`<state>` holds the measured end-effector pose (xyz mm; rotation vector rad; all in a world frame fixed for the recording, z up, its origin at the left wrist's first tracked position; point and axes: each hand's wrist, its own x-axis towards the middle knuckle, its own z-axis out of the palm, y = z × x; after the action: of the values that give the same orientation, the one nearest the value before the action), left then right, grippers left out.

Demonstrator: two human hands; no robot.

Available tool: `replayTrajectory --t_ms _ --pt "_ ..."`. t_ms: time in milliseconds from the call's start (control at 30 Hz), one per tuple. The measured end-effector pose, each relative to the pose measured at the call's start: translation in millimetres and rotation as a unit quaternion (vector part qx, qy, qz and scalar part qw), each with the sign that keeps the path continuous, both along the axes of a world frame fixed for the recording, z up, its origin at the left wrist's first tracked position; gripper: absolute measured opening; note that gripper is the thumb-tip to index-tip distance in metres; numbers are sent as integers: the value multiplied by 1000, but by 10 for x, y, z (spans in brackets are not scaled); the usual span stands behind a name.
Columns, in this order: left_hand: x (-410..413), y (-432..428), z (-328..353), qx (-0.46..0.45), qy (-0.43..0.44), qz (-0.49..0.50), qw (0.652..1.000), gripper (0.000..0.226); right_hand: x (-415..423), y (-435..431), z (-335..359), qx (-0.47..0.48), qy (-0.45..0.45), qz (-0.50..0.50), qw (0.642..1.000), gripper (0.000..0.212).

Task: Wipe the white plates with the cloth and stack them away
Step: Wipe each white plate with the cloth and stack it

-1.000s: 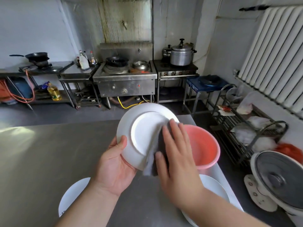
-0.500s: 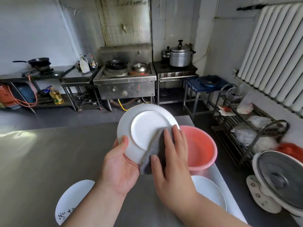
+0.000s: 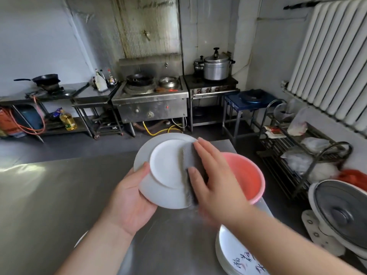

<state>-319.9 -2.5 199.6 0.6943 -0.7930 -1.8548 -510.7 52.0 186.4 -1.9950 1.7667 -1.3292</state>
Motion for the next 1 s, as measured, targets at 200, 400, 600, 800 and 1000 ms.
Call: replayTrajectory --t_ms 200,400,600,800,1000 --pt "-56 -1 -119 15 49 1 999 46 80 -30 -33 -12 76 -17 997 62" --pt "-163 -100 20 -5 104 9 995 44 -2 -297 187 -3 -3 -54 999 65" --pt "-319 8 -38 -19 95 -69 993 48 302 -100 -118 -67 -115 -85 987 67" --pt "-102 -189 94 5 60 -84 995 43 -336 -594 421 7 -156 -26 987 36" --pt "-206 -149 -29 40 58 -37 997 45 39 -310 24 -7 -74 -81 994 57"
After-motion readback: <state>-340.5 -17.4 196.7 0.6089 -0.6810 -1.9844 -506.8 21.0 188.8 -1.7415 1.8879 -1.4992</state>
